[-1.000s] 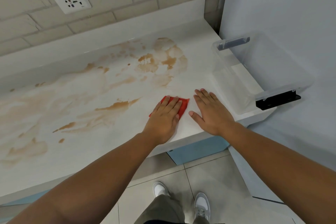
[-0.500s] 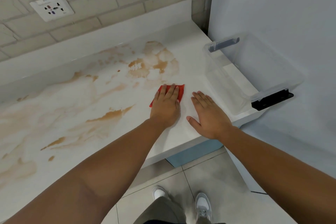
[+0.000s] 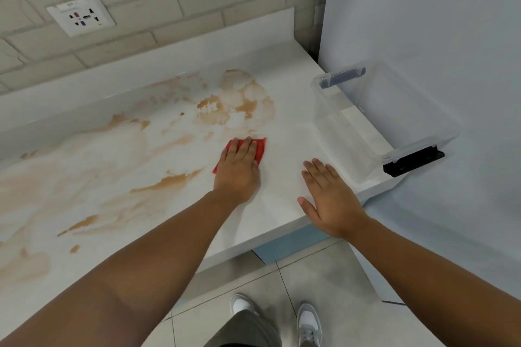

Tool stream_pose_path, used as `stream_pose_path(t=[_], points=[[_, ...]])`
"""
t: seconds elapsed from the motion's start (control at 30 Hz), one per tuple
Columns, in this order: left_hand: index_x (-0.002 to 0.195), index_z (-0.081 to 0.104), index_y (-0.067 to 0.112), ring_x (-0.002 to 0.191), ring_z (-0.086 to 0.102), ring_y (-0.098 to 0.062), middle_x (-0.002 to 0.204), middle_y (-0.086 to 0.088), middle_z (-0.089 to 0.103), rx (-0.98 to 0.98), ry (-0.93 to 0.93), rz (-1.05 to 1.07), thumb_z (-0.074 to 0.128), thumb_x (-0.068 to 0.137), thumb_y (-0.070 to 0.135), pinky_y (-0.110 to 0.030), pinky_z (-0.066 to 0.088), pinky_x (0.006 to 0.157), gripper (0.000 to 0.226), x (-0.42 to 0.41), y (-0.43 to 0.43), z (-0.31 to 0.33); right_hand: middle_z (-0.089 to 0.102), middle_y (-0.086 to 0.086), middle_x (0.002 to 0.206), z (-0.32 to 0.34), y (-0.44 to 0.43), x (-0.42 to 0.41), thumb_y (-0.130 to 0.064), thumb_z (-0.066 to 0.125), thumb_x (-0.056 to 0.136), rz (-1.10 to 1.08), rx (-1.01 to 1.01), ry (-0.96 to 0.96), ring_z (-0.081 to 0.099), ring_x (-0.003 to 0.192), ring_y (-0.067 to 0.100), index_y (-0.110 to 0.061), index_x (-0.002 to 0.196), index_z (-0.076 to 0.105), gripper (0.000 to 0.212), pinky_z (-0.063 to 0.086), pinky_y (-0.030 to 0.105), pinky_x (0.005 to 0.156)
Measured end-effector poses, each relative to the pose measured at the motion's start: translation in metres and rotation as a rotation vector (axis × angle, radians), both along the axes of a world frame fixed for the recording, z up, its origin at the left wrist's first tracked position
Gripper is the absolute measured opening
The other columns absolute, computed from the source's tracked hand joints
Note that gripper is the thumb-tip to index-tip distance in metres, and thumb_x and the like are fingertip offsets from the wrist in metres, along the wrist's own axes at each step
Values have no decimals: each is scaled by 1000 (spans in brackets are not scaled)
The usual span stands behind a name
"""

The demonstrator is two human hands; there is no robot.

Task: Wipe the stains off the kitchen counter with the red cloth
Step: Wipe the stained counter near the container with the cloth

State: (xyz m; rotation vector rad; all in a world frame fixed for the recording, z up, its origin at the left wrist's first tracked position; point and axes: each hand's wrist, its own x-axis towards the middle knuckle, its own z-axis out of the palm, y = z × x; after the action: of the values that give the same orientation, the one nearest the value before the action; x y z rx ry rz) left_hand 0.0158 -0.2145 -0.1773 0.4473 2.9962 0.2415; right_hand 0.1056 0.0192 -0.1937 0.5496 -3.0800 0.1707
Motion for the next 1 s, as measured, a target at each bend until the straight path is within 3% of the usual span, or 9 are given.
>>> stream_pose_path(t=[0.1, 0.2, 0.4, 0.6, 0.7, 0.8, 1.0], points=[[157, 12, 19, 152, -3, -22, 165, 3, 8, 7, -6, -43, 20, 104, 33, -42, 0, 123, 56, 5, 35, 2, 34, 13, 155, -2, 7, 13, -48, 27, 100, 20, 5, 14, 21, 147, 28, -3, 144, 42, 65, 14, 44, 121], [157, 15, 20, 152, -1, -21, 164, 2, 11, 11, 5, -178, 21, 104, 34, -40, -1, 123, 55, 30, 42, 1, 34, 14, 155, -2, 16, 19, -49, 28, 100, 0, 34, 4, 21, 147, 28, -4, 144, 41, 65, 16, 45, 121], [157, 18, 22, 152, -2, -15, 164, 5, 12, -15, 16, -362, 18, 104, 41, -34, -1, 122, 56, 55, -24, -3, 10, 11, 162, -7, 29, 21, -54, 13, 100, 41, 88, -36, 0, 150, 25, -6, 153, 19, 72, 8, 44, 120], [157, 11, 17, 151, 1, -24, 165, -1, 9, -70, -24, -80, 18, 103, 35, -41, 4, 123, 57, -4, -10, 2, 0, 10, 163, -7, 32, 22, -58, 9, 99, 58, 80, -45, -7, 150, 24, -6, 154, 9, 75, 6, 44, 119], [157, 8, 16, 151, -2, -26, 165, 0, 5, -68, -43, -14, 19, 104, 31, -42, 0, 123, 57, -1, 33, 5, 2, 10, 163, -6, 31, 22, -58, 8, 98, 58, 61, -58, -5, 150, 24, -6, 154, 12, 77, 7, 44, 120], [157, 9, 17, 152, -3, -25, 165, 0, 6, -52, -17, -145, 20, 104, 32, -43, 1, 123, 56, 24, 55, 3, 8, 10, 163, -5, 30, 22, -57, 10, 98, 49, 48, -63, -1, 150, 23, -6, 153, 17, 75, 8, 43, 121], [157, 12, 23, 151, -5, -16, 164, 5, 6, -11, -10, -311, 18, 105, 41, -38, 1, 124, 56, 56, -3, -6, 36, 11, 154, 5, 15, 12, -52, 18, 99, -19, -13, -38, 27, 144, 27, -7, 145, 40, 68, 15, 42, 121]])
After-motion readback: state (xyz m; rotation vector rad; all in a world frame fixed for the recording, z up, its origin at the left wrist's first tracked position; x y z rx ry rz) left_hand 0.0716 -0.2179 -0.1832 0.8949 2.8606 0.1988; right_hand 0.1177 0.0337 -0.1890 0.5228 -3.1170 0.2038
